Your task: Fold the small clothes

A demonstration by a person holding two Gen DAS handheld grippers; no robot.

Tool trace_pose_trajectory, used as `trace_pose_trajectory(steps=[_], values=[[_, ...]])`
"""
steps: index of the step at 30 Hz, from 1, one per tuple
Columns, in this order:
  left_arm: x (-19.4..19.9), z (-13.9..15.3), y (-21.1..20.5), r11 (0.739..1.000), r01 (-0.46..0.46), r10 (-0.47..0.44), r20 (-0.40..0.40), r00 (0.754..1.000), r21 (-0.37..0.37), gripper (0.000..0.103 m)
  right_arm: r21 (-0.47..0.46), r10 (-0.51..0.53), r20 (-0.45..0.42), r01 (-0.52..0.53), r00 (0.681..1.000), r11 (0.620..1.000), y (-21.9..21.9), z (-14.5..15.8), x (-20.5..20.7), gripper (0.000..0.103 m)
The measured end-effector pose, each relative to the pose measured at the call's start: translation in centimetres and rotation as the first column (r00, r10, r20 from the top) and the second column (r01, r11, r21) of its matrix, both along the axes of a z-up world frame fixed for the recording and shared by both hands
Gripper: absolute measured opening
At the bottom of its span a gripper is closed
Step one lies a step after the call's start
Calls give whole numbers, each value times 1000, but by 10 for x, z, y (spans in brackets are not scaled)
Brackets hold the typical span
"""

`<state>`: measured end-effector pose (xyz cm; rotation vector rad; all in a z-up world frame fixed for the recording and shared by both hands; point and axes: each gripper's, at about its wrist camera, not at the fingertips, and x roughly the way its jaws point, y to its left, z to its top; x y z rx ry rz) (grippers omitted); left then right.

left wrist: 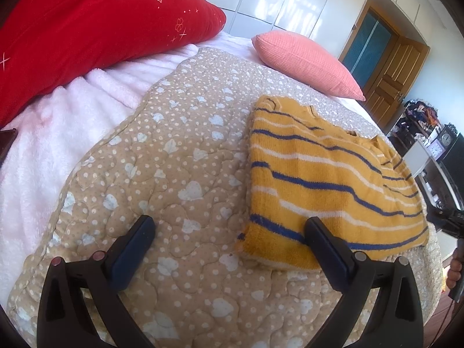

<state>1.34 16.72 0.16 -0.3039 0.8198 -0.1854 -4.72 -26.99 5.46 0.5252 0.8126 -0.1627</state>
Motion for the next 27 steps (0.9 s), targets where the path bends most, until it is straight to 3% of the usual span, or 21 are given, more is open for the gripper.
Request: trace_pose_trajectory(steps=[6,9,12,20,24,27], values=[[-13,8,11,998,-20,18,-33,999,-58,102,-81,138,62,-133,988,988,58,58,6,57],[-55,25,23,994,2,-2,3,1000,-113,102,-124,235,61,-226,970,966,101,72,21,57],[-96,38,38,996,-29,31,21,999,-81,102,-133,342,61,-332,938,934,153,79,48,58],[-160,37,89,980,-172,174,15,985,-97,102,-166,511,10,-502,860,849,290,58,117,62],[-173,33,101,972,-202,204,7,979,-122,102,-203,498,-65,-500,865,842,336,41,143,70],[-177,32,101,971,-202,204,9,979,-127,102,-356,446,-165,-475,880,805,369,22,159,74]])
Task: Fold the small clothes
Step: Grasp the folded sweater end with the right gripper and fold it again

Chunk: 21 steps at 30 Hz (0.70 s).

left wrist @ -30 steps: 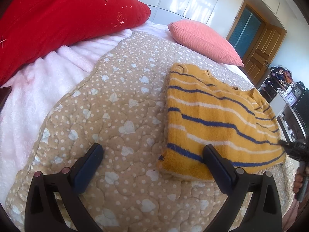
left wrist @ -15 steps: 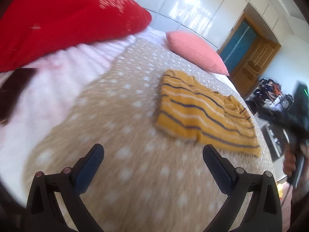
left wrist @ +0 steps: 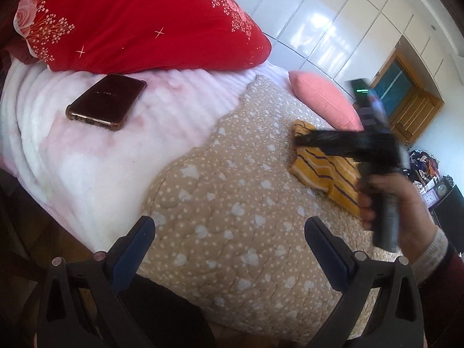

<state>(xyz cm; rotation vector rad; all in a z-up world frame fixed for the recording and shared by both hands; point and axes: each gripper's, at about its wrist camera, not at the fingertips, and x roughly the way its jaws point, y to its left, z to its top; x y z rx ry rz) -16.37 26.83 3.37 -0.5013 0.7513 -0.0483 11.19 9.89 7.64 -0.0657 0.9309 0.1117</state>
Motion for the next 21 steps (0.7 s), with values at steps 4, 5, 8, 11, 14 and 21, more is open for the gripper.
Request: trace_pose_trajectory(steps=[4,5,8,11,14,21], values=[[1,-2,-5,1000,10,-11,-14,1000,-9,102,-295,-31,17,34,999,955,37,-32,12,82],[0,-1,-6,1000,11,-11,-14,1000,-6,102,-294,-45,29,52,999,954,37,-32,12,81],[-6,4,-9,1000,13,-13,-13,1000,13,102,-249,-108,41,115,993,962,21,-25,12,37],[-10,14,-16,999,19,-18,-6,1000,31,102,-119,-107,36,110,994,987,-14,-11,8,13],[-11,31,-32,998,38,-39,18,999,55,102,60,-125,83,120,989,991,-64,16,-12,11],[3,64,-101,982,160,-166,57,984,99,102,345,-336,146,271,930,899,-229,50,-75,10]])
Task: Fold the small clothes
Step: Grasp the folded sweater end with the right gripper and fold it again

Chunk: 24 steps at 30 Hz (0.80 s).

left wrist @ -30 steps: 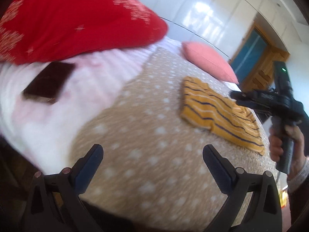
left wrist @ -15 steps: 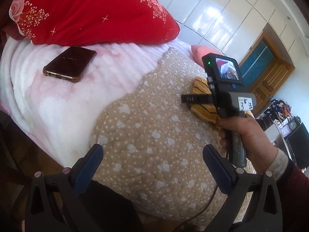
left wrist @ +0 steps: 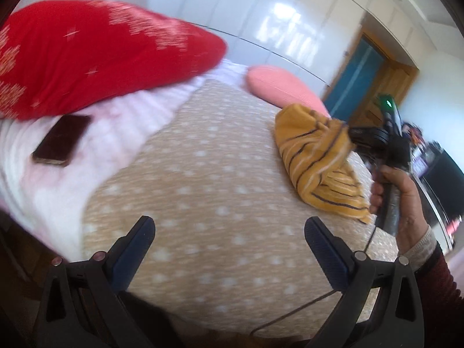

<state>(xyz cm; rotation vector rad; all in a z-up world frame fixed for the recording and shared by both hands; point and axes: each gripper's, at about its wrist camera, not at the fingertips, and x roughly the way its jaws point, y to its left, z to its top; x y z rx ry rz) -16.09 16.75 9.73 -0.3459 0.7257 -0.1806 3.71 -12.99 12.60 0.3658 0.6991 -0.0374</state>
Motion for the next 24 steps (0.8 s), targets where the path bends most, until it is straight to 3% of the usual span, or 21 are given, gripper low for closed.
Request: trace_pose_trajectory(steps=[2,6,9,10,12,14,18,19,21,23,24], values=[[5,2,-19,999,33,-33,1,999,6,102,77,-74,-11,74,997,994,-57,-14,-22,8],[17,1,-62,993,114,-114,-15,993,9,102,137,-238,-91,249,967,959,-150,-65,-65,6],[27,-4,-81,989,148,-148,-36,988,12,102,195,-173,-188,209,967,958,-181,-112,-73,10],[31,-5,-90,987,162,-161,-46,986,14,103,197,-161,-170,194,972,961,-186,-117,-80,23],[35,-6,-99,984,178,-177,-55,983,20,102,170,-201,-121,220,972,961,-193,-109,-95,45],[41,-7,-110,980,197,-194,-62,979,41,102,144,-245,-62,251,968,957,-198,-92,-109,45],[48,-6,-121,975,214,-210,-68,975,55,102,159,-171,48,161,984,974,-184,-55,-118,47],[49,-6,-124,975,214,-211,-69,975,53,102,150,-141,59,131,988,980,-176,-51,-119,60],[50,-7,-128,974,221,-217,-72,973,45,102,120,-92,39,87,995,989,-156,-51,-102,76],[50,-7,-132,972,234,-230,-76,970,40,102,55,-68,-7,68,998,996,-141,-64,-84,74],[50,-6,-134,970,238,-235,-76,969,43,102,59,-22,-48,24,999,998,-136,-75,-75,43]])
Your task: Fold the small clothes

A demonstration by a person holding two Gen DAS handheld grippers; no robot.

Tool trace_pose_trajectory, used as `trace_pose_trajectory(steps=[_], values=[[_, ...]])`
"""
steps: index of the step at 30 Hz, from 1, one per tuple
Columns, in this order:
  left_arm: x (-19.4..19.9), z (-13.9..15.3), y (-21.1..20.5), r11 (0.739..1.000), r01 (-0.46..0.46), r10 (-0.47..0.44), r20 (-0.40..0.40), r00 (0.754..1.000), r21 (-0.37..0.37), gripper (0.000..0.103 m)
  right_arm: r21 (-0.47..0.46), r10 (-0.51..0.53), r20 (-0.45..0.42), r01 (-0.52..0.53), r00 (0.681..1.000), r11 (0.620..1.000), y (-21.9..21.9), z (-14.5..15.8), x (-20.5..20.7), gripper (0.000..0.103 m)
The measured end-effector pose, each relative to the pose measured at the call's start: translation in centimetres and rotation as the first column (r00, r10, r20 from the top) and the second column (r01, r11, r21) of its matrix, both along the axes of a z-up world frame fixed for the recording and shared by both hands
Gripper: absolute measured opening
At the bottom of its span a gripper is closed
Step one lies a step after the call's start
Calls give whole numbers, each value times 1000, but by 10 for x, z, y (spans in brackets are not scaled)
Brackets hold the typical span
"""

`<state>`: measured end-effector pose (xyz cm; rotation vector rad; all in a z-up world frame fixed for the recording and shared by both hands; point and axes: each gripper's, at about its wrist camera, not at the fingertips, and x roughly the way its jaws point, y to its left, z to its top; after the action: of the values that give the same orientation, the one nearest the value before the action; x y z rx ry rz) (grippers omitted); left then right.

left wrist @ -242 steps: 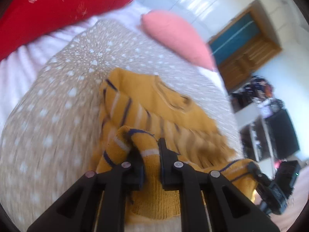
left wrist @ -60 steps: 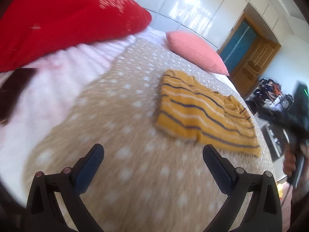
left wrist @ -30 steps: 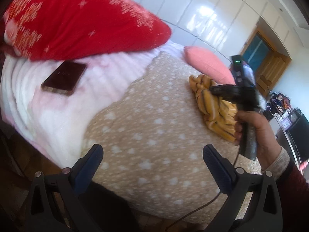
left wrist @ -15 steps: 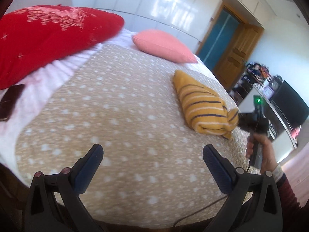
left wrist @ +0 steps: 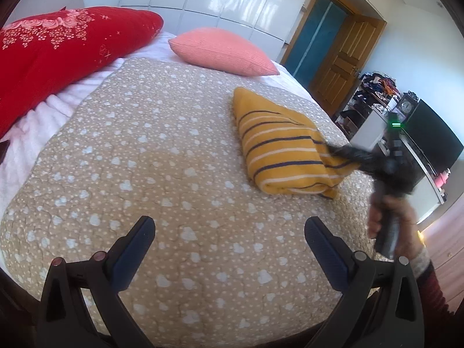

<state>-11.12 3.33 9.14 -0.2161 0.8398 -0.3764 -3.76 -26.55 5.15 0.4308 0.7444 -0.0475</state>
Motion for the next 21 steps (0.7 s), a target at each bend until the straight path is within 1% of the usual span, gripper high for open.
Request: trace_pose_trajectory(steps=[1,2,4,5,6,8,10,11,14,15,16,17,18,19,20,21], values=[[0,1,-2,1000,5,-5,5,1000,8,102,40,41,-16,-40,999,998,1,-6,3,18],[-1,4,-4,1000,10,-10,14,1000,21,102,60,37,-22,-36,999,998,0,-11,4,18],[-1,9,-4,999,15,-16,35,999,43,102,40,-3,-10,3,1000,999,-9,-9,-5,13],[0,10,-3,999,15,-17,41,999,50,102,27,-27,-13,27,1000,999,-13,-9,-11,12],[3,10,-2,998,16,-18,43,999,55,102,27,-49,-23,49,999,998,-20,-13,-18,12],[10,7,-2,998,18,-20,31,999,56,103,2,-91,-75,92,993,996,-29,-25,-24,10],[22,1,-4,999,25,-25,1,1000,48,103,8,-67,-101,68,993,998,-33,-28,-26,11],[25,0,-5,999,31,-31,-6,1000,41,102,11,-57,-92,58,994,998,-33,-23,-27,11],[33,1,-11,998,46,-46,5,999,37,102,42,-79,23,78,997,996,-38,12,-40,21],[34,1,-13,998,48,-48,11,999,42,102,36,-95,61,93,994,995,-38,24,-40,32],[37,1,-16,998,50,-51,17,999,47,102,28,-100,93,98,991,995,-37,35,-38,48],[39,1,-17,998,51,-52,16,999,47,102,10,-90,121,90,989,996,-34,45,-29,57],[41,1,-19,998,50,-50,13,999,44,102,-8,-84,120,85,989,996,-29,47,-22,66],[42,0,-21,998,50,-50,5,999,33,102,-29,-78,100,81,992,996,-26,46,-9,68],[43,1,-22,998,53,-53,1,999,26,102,-55,-72,50,74,996,996,-21,42,9,68],[43,2,-24,998,57,-57,-1,998,21,102,-83,-68,-36,65,997,994,-17,29,31,68]])
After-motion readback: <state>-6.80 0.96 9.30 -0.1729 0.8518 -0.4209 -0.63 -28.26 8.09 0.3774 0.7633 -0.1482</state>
